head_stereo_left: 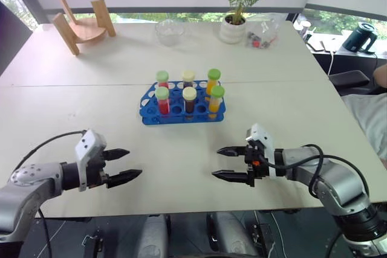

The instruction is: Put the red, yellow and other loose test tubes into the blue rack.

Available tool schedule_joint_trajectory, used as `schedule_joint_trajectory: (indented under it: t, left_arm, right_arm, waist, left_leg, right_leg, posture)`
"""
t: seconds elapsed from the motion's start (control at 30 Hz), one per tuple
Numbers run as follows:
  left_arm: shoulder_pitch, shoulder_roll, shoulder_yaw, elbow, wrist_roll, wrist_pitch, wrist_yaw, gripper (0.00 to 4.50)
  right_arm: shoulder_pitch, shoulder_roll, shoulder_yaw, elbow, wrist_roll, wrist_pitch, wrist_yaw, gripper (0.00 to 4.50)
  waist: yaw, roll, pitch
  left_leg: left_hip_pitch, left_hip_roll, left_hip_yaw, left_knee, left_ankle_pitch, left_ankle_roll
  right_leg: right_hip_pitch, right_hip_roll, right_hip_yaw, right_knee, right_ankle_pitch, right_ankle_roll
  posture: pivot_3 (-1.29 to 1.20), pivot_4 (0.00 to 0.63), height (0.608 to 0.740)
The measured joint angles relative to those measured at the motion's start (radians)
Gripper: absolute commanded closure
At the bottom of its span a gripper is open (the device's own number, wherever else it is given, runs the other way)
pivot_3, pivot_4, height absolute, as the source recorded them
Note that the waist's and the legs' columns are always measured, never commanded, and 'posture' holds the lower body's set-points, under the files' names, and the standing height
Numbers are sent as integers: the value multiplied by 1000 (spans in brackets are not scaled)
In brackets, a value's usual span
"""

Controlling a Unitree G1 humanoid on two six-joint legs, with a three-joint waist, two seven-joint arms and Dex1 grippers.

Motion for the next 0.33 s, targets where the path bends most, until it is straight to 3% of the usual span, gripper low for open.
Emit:
schedule_joint_trajectory:
  t: [0.33]
  left_arm:
    - [7, -25, -13, -2, 2, -14, 28, 109]
  right_arm:
    - [-10, 9, 29, 10, -34, -27, 12, 762]
  waist:
    - [-2, 0, 0]
  left_leg:
    - [0, 0, 0, -1, 0, 0]
  right_leg:
    - [-1, 1, 0, 0, 0, 0]
  posture:
    - [0, 150, 740]
